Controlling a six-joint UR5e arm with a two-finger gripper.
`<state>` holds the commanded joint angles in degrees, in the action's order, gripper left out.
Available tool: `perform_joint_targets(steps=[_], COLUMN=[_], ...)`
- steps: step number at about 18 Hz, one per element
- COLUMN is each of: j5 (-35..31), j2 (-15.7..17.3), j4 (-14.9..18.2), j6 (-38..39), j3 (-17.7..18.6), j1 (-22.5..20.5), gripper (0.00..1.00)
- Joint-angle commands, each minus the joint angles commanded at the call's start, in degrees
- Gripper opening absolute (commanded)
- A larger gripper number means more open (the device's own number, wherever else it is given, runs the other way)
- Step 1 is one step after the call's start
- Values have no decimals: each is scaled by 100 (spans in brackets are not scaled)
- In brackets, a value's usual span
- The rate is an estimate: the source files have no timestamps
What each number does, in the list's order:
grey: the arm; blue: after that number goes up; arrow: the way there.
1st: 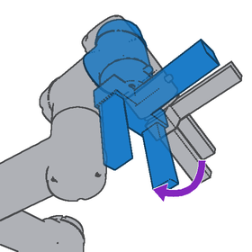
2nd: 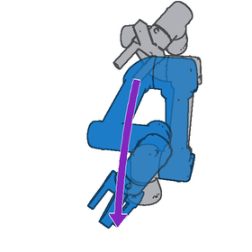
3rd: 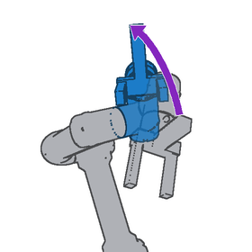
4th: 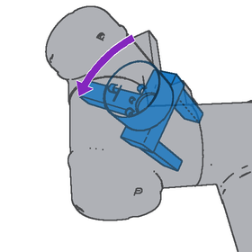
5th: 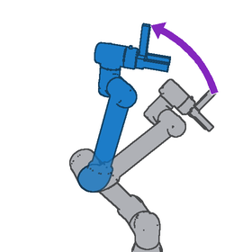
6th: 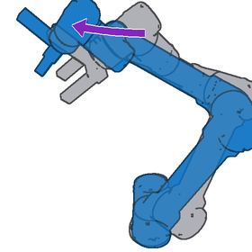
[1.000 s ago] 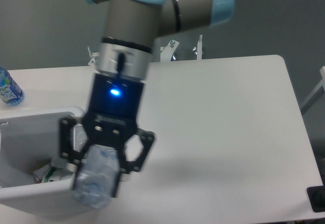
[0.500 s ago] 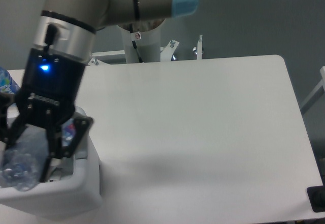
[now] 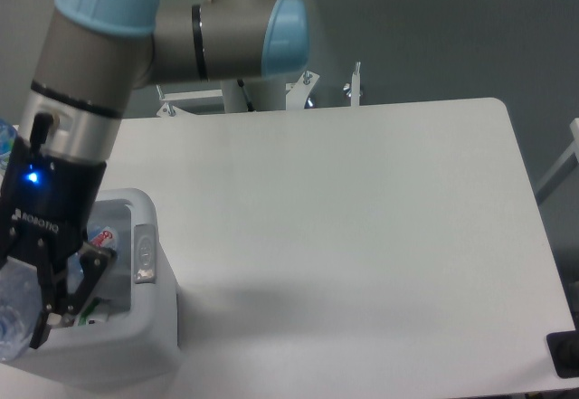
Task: Place the trash in the trash can
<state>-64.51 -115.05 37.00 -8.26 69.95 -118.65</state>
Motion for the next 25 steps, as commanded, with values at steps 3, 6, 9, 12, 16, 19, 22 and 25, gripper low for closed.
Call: perform_joint_targets(steps=[3, 6, 9, 12, 16, 19, 22, 25], j5=[0, 0, -35, -97, -752, -1527, -2073, -2477], j2=[44, 132, 211, 281, 369, 378, 457, 597], j4=[0, 0, 9, 18, 79, 201, 535, 1289], j6=[-9, -9, -9, 0, -53, -639, -1395, -2300], j3=[106, 133, 141, 168, 168, 212, 212, 282], j1=[0, -35, -271, -728, -1273, -1415, -1555, -1652], gripper=[100, 100, 100, 100, 100, 100, 100, 100])
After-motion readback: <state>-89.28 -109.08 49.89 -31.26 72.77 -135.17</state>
